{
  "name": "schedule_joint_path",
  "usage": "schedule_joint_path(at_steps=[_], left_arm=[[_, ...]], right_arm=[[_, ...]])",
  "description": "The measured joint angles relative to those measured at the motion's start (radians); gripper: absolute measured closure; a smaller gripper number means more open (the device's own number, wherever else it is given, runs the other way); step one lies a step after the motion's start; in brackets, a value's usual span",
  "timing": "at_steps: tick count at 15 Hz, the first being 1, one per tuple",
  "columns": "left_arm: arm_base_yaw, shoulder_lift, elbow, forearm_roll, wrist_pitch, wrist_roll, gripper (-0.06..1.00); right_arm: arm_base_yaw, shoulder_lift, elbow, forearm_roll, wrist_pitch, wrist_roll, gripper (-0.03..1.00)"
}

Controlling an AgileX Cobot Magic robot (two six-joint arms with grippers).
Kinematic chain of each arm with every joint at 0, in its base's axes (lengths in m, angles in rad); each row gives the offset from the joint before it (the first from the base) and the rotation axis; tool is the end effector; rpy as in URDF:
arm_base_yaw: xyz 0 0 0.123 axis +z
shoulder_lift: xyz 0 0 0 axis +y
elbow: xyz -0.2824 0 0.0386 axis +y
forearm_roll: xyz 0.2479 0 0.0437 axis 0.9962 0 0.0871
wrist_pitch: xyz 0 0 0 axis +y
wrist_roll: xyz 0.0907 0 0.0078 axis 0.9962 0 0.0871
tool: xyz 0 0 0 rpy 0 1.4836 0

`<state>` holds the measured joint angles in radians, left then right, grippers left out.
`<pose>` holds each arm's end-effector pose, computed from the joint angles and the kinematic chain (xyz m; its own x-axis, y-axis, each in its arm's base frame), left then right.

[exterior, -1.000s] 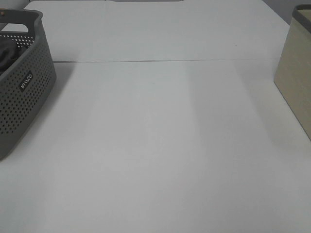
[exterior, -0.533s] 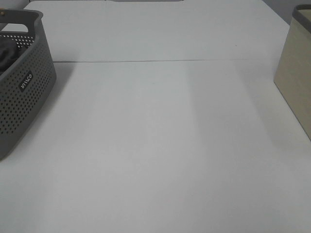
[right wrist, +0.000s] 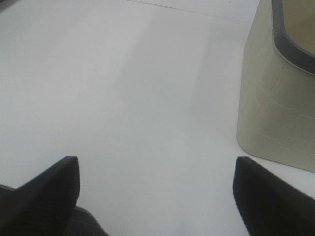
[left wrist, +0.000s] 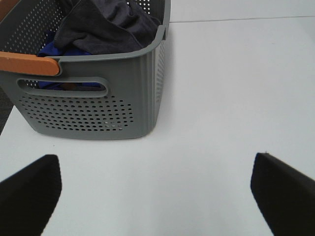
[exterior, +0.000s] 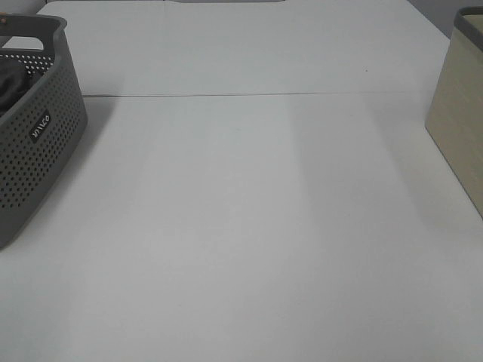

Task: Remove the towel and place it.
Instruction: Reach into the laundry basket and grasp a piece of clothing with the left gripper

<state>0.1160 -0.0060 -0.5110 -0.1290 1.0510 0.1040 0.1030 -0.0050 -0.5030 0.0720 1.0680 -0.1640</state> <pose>-0.0058 -0.0109 0.2815 -0.4262 -0.0100 -0.9046 0.0021 0.9999 -0.0120 -0.0069 0.0051 0.2776 -0.4278 -0.1735 -0.8871 -0.2154 0.9727 -0.0864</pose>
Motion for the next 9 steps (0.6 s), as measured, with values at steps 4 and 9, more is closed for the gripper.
schedule_joint_path(at_steps=[4,9], left_arm=[[0.000,0.000,0.000,0.000,0.000,0.000,-0.05],[0.000,0.000,0.000,-0.001,0.000,0.000,-0.05]], right_arm=[[0.000,0.000,0.000,0.000,0.000,0.000,0.15],[0.000,0.000,0.000,0.000,0.000,0.000,0.15]])
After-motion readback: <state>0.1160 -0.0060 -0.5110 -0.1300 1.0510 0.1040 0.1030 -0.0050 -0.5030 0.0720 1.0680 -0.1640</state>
